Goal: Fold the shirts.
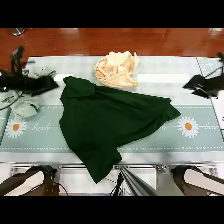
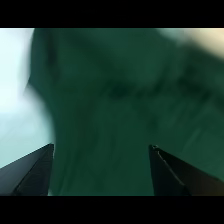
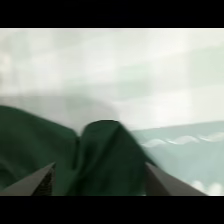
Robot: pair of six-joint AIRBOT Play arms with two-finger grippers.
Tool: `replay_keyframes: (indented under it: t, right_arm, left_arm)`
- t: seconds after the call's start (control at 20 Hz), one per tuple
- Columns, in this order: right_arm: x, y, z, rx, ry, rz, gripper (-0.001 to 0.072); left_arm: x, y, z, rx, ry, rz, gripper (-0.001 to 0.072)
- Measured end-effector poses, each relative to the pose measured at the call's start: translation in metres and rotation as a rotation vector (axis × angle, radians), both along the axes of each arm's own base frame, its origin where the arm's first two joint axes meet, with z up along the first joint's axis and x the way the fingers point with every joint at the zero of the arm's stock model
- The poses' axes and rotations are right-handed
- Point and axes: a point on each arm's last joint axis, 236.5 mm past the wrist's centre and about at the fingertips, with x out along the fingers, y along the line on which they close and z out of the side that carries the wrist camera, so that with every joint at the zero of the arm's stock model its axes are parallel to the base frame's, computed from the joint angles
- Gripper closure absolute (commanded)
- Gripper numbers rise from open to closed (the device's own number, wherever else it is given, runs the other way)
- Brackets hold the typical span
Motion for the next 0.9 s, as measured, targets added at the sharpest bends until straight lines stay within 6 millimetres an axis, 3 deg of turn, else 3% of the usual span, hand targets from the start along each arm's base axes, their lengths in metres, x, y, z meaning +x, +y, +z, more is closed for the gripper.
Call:
replay_keyframes:
  t: [0.15, 0.3, 0.4, 0.6, 0.9]
  right_arm:
    - [-0.044, -0.006, -0.018, 0.01, 0.023, -0.086, 0.009]
    - [-0.088, 0.032, -0.043, 0.116, 0.016, -0.102, 0.009]
    - [-0.106, 0.058, -0.054, 0.19, -0.007, -0.115, 0.009]
    - [-0.122, 0.082, -0.065, 0.266, -0.032, -0.135, 0.009]
    - [-0.126, 0.09, -0.068, 0.296, -0.042, -0.141, 0.009]
  left_arm:
    - [-0.069, 0.005, -0.044, -0.025, 0.199, -0.005, 0.0005]
    - [-0.133, 0.003, -0.083, -0.074, 0.354, 0.017, 0.0006]
    - [-0.166, -0.012, -0.098, -0.169, 0.436, 0.042, 0.0007]
    - [-0.185, -0.043, -0.104, -0.348, 0.472, 0.094, 0.0008]
    - [-0.198, -0.064, -0.109, -0.404, 0.527, 0.086, 0.0008]
